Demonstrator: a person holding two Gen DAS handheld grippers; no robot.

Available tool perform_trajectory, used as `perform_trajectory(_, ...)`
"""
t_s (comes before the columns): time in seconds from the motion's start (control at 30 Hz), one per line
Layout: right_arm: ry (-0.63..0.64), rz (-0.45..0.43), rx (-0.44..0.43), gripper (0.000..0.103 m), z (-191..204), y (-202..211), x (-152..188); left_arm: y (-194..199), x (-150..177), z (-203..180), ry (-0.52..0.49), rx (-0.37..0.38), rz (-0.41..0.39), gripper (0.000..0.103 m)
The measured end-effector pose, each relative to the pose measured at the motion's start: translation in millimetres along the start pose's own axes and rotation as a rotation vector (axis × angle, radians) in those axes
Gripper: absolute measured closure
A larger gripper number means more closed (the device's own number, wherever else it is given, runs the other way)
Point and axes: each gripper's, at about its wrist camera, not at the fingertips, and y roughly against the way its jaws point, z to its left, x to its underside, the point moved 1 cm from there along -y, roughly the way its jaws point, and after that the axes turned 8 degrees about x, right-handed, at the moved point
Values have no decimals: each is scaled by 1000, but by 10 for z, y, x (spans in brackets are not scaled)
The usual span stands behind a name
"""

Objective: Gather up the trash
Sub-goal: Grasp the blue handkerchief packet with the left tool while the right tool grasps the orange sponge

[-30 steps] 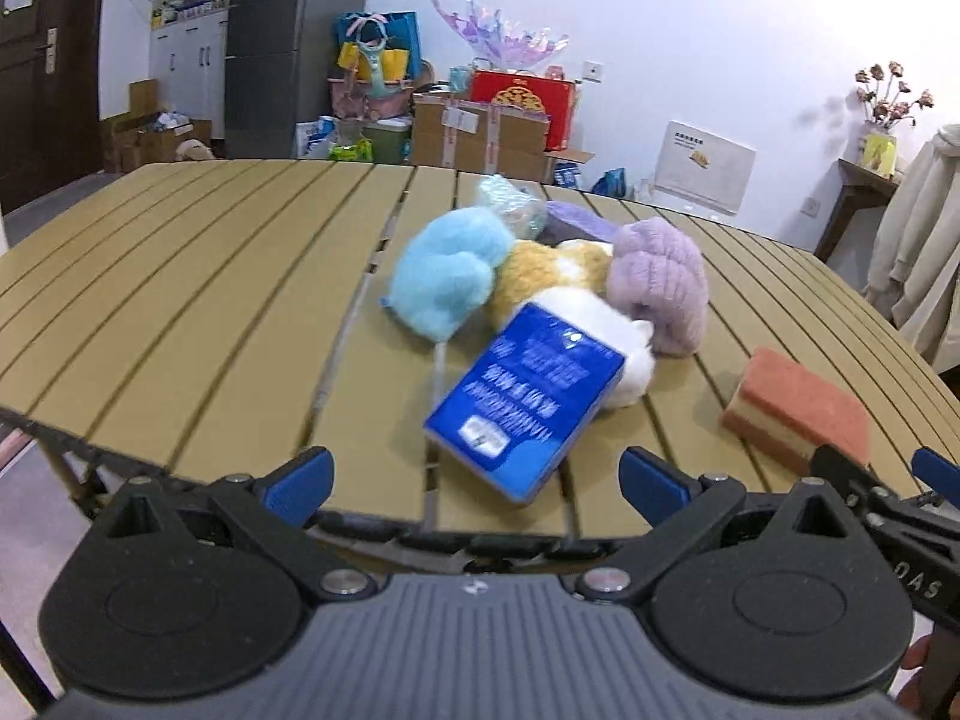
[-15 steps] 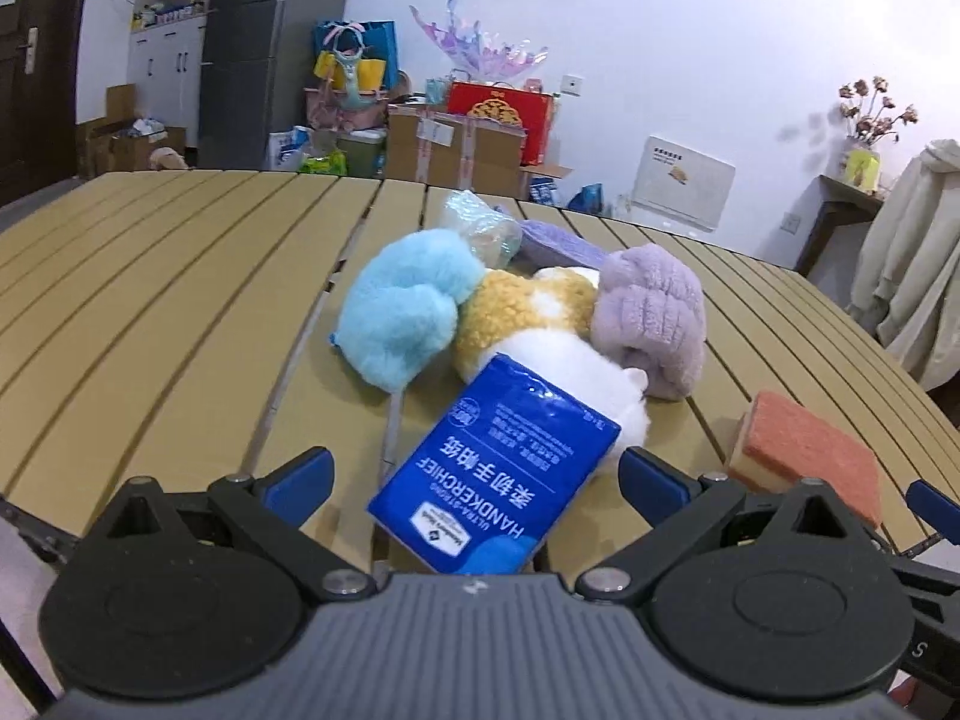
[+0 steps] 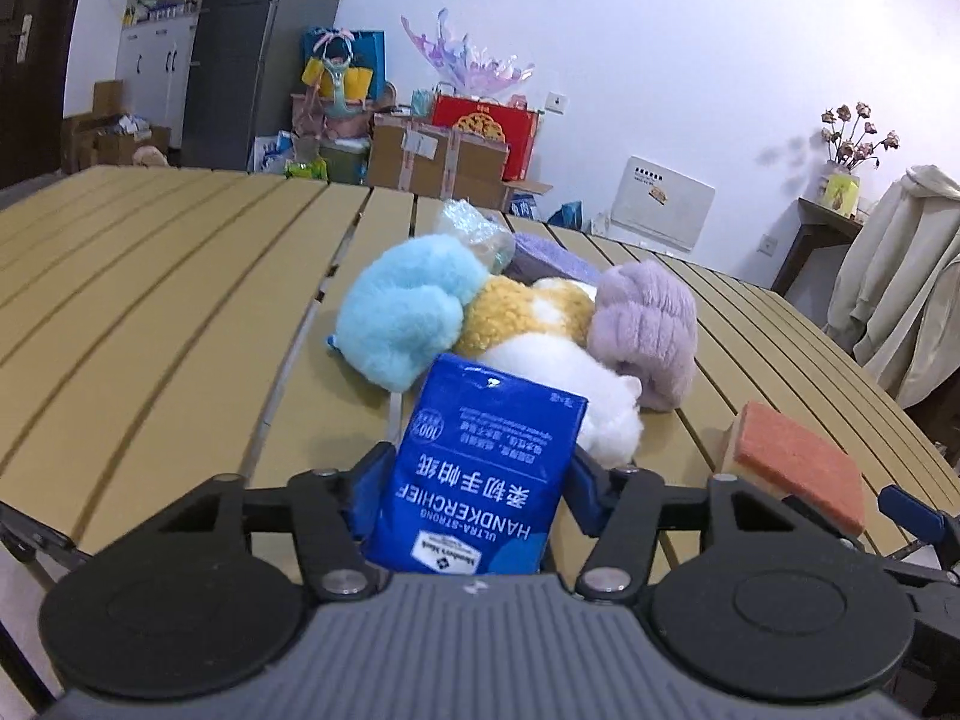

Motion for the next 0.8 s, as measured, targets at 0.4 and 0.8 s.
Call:
perform_trajectory(0.4,40,36,-39,0,-49,-275,-84,123,-42,45,-7,-51,-30,45)
perform_trajectory(0.8,-1,93,-89,3,-93,-484,-55,88,-28,17,-20,-69,-28,45)
